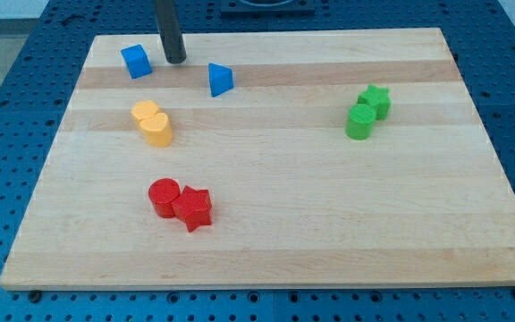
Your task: Move the blue cube to the top left
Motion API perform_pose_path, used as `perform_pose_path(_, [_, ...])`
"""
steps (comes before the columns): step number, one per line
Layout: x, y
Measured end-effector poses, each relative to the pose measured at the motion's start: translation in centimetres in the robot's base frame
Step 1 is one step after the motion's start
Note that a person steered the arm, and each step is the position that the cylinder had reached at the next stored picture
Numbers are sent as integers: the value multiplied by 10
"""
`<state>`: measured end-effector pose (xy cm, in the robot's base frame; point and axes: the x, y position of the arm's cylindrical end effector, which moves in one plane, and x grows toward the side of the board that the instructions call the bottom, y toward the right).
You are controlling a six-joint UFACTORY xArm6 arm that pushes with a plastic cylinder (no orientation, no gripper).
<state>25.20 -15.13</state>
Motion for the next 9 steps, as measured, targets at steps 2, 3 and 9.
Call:
perform_pose_path(2, [11, 5])
perform_pose_path(3, [16, 5])
perform_pose_path(9, [0, -46])
